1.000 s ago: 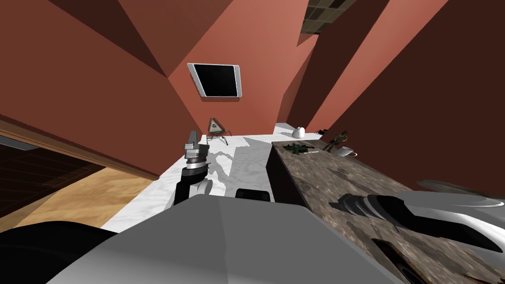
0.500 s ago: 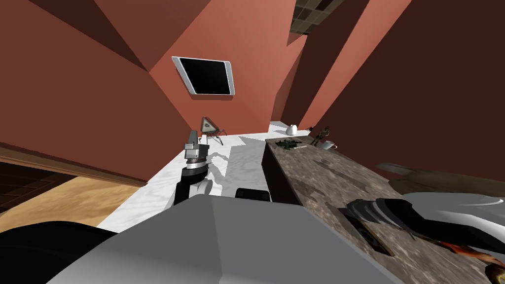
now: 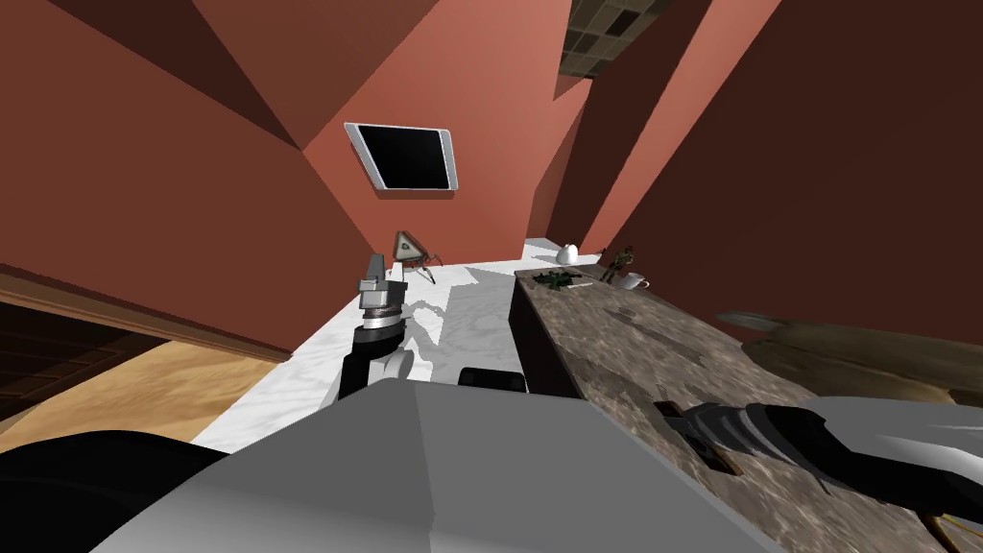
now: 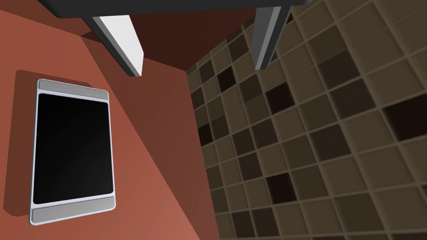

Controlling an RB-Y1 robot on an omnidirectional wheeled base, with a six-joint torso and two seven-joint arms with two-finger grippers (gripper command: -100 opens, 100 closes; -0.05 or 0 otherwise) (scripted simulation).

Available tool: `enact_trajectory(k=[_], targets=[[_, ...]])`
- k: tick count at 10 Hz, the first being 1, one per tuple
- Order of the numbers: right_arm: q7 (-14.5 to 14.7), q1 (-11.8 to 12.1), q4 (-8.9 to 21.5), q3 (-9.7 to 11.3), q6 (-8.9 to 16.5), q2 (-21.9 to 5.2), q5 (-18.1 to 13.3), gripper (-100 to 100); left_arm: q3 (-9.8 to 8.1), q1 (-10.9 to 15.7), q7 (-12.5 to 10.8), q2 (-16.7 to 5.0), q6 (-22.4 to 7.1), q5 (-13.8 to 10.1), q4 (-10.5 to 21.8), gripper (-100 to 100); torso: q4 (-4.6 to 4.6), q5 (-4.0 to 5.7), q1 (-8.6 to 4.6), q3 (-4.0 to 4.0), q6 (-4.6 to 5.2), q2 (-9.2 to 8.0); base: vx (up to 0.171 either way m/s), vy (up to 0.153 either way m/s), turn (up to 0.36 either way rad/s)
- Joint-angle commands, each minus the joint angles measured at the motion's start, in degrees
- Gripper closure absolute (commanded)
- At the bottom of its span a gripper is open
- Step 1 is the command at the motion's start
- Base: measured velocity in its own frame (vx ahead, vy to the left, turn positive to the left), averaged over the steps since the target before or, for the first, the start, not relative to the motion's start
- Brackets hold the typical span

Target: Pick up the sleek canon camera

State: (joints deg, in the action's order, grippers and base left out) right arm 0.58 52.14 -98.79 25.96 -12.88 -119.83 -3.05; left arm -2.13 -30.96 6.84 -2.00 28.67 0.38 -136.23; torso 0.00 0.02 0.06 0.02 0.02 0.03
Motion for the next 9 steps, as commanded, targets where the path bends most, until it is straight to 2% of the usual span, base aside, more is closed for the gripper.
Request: enact_trajectory(k=[1, 3, 4, 5, 9], targets=[[0.2, 1.4, 0.2, -0.8, 0.8, 1.7, -0.8, -100, 0.00, 0.0, 0.0, 0.0, 0.0, 0.0, 0.0, 0, 0.00, 0.00, 0.00, 0.00, 0.00, 0.00, 0.053, -0.003, 0.061], [1.1, 2.2, 0.8, -0.4, 1.8, 4.7, -1.8, -100, 0.00, 0.0, 0.0, 0.0, 0.0, 0.0, 0.0, 0, 0.02, 0.00, 0.04, 0.04, 0.01, 0.06, 0.055, 0.004, 0.080], [1.0, 1.7, 0.8, -0.2, 1.2, 3.8, -1.4, -100, 0.00, 0.0, 0.0, 0.0, 0.0, 0.0, 0.0, 0, 0.02, 0.00, 0.03, 0.05, 0.00, 0.07, 0.023, -0.001, 0.016], [1.0, 1.8, 0.8, -0.2, 1.3, 3.9, -1.5, 100, 0.00, 0.0, 0.0, 0.0, 0.0, 0.0, 0.0, 0, 0.01, -0.02, 0.04, 0.01, 0.01, 0.00, 0.000, 0.000, 0.000], [0.9, 1.8, 0.7, -0.2, 1.2, 4.0, -1.4, 100, 0.00, 0.0, 0.0, 0.0, 0.0, 0.0, 0.0, 0, -0.03, -0.03, 0.02, -0.06, -0.01, -0.12, 0.000, 0.000, 0.000]])
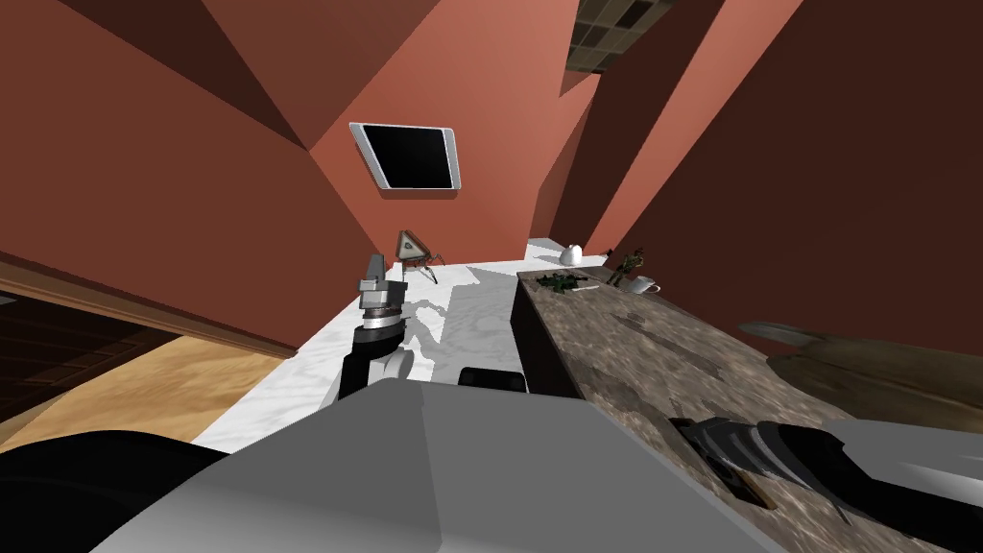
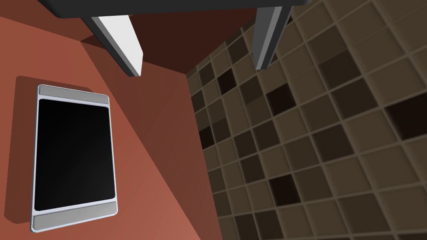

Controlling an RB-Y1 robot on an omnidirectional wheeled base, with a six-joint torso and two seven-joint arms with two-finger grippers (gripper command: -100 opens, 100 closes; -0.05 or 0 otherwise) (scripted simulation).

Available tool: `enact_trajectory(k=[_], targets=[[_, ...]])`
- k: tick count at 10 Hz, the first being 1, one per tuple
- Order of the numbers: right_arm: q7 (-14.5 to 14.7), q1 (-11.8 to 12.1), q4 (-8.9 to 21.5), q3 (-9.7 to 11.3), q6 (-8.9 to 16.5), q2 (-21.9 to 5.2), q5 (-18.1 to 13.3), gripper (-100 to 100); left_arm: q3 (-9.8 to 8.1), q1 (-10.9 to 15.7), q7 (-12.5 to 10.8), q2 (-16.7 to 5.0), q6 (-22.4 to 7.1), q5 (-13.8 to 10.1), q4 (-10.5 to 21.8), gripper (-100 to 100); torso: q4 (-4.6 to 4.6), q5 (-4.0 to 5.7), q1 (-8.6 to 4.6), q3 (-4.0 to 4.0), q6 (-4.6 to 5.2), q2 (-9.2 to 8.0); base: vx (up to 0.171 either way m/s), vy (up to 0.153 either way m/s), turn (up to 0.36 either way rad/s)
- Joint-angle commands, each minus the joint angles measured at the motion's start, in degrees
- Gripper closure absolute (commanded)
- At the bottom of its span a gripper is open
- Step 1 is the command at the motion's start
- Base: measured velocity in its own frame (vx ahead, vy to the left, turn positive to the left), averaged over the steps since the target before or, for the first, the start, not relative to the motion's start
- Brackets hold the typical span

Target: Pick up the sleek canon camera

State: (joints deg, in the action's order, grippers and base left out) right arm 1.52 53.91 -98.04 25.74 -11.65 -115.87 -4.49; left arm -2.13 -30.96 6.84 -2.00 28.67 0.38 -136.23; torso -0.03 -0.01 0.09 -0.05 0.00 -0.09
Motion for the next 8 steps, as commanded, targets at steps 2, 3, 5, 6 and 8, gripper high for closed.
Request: enact_trajectory(k=[2, 3, 5, 6, 8], targets=[[-0.7, -0.3, -0.5, -0.6, -0.4, -2.3, 0.6, 100, 0.00, 0.0, 0.0, 0.0, 0.0, 0.0, 0.0, 0, 0.00, 0.00, 0.00, 0.00, 0.00, 0.00, -0.020, 0.001, -0.065], [-1.0, -0.5, -0.7, -0.7, -0.6, -3.0, 0.8, 100, 0.00, 0.0, 0.0, 0.0, 0.0, 0.0, 0.0, 0, -0.02, -0.03, 0.02, -0.06, 0.04, -0.11, -0.059, -0.001, -0.097], [-1.9, -1.3, -1.3, -1.1, -1.6, -6.1, 1.8, 100, 0.00, 0.0, 0.0, 0.0, 0.0, 0.0, 0.0, 0, -0.04, -0.02, 0.02, -0.12, 0.02, -0.20, -0.055, -0.003, -0.083], [-2.1, -1.5, -1.4, -1.3, -1.8, -6.8, 2.1, 100, 0.00, 0.0, 0.0, 0.0, 0.0, 0.0, 0.0, 0, -0.04, -0.01, 0.03, -0.12, 0.05, -0.22, -0.051, -0.001, -0.066], [-2.1, -0.4, -1.2, -2.1, -1.5, -6.0, 1.5, 0, 0.00, 0.0, 0.0, 0.0, 0.0, 0.0, 0.0, 0, -0.02, 0.00, 0.02, -0.08, 0.04, -0.14, -0.011, 0.000, -0.005]])
